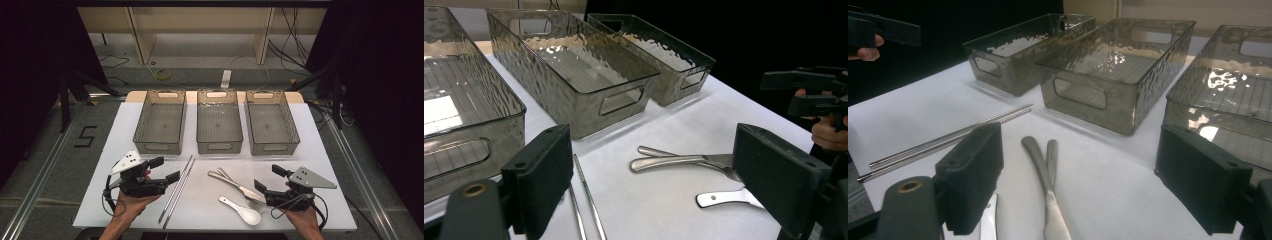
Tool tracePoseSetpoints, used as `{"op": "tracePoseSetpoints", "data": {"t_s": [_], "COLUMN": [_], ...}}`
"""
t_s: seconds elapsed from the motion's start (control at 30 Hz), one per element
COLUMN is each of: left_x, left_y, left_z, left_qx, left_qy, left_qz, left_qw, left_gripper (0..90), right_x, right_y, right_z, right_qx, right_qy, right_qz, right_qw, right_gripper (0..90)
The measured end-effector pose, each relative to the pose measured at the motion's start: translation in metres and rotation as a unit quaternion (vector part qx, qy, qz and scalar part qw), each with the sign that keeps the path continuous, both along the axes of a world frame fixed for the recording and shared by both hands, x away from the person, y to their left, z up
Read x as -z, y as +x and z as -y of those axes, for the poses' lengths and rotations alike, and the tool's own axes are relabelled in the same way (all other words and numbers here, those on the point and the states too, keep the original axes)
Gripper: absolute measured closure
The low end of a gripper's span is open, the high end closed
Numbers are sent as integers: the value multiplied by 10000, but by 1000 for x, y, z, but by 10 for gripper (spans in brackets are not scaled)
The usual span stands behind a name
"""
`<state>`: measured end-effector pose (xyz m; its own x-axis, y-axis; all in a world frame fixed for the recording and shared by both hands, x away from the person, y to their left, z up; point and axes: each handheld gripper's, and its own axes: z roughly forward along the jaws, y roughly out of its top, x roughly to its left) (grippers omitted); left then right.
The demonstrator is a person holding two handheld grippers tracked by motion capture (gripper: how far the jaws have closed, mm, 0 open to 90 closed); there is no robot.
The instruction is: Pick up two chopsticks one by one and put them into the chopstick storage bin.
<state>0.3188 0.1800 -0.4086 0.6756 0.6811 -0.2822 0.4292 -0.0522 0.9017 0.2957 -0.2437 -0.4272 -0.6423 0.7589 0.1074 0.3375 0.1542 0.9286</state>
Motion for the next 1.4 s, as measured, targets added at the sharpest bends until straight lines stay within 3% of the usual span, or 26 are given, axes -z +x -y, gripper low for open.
{"op": "tracePoseSetpoints", "data": {"t_s": [0.33, 0.43, 0.47, 0.53, 0.57, 0.6, 0.7, 0.73, 0.77, 0.87, 1.0, 1.03, 1.07, 1.1, 1.13, 1.17, 1.2, 1.23, 1.33, 1.4], "left_x": [-1, -2, -2, -1, -1, 1, 3, 3, 3, 7, 13, 15, 15, 16, 19, 21, 21, 26, 31, 34], "left_y": [4, 7, 7, 10, 10, 13, 18, 18, 20, 25, 31, 32, 32, 33, 36, 38, 38, 41, 45, 47], "left_z": [2, 4, 4, 8, 8, 10, 13, 13, 14, 16, 20, 21, 21, 22, 25, 26, 26, 30, 34, 36], "left_qx": [-24, -77, -77, -104, -104, -148, -161, -161, -145, -72, -2, -27, -27, -20, 2, 31, 31, 69, 153, 179], "left_qy": [188, 484, 484, 838, 838, 1089, 1421, 1421, 1632, 1900, 2344, 2418, 2418, 2509, 2667, 2765, 2765, 2978, 3131, 3178], "left_qz": [-264, -408, -408, -644, -644, -818, -1080, -1080, -1229, -1476, -1811, -1860, -1860, -1919, -2078, -2191, -2191, -2321, -2500, -2601], "left_qw": [9995, 9980, 9980, 9943, 9943, 9906, 9838, 9838, 9788, 9706, 9551, 9523, 9523, 9488, 9411, 9357, 9357, 9260, 9161, 9116], "left_gripper": [171, 183, 186, 186, 188, 188, 198, 203, 212, 242, 292, 309, 326, 342, 356, 364, 372, 381, 415, 434], "right_x": [-1, -1, -1, -2, -1, -1, -1, -1, -1, 0, 1, 1, 1, 1, 1, 1, 1, 1, 1, 1], "right_y": [0, 0, 1, 1, 1, 1, 2, 2, 2, 3, 3, 3, 3, 4, 4, 4, 4, 4, 4, 4], "right_z": [0, 1, 0, 1, 1, 1, 0, -1, -1, -3, -4, -4, -4, -4, -4, -4, -4, -4, -4, -4], "right_qx": [36, 42, 43, 38, 37, 52, -4, -14, -35, -58, -75, -73, -73, -73, -77, -79, -81, -90, -108, -114], "right_qy": [-28, -50, -64, -90, -81, -85, -155, -173, -217, -295, -348, -348, -352, -359, -363, -367, -377, -382, -385, -387], "right_qz": [-26, -52, -51, -88, -82, -105, -146, -172, -197, -242, -275, -277, -288, -289, -287, -295, -301, -323, -327, -342], "right_qw": [10000, 10000, 10000, 9999, 9999, 9999, 9998, 9997, 9996, 9993, 9990, 9990, 9989, 9989, 9989, 9989, 9988, 9987, 9987, 9986], "right_gripper": [208, 208, 208, 208, 208, 208, 207, 208, 208, 210, 213, 214, 214, 214, 215, 215, 215, 215, 218, 219]}}
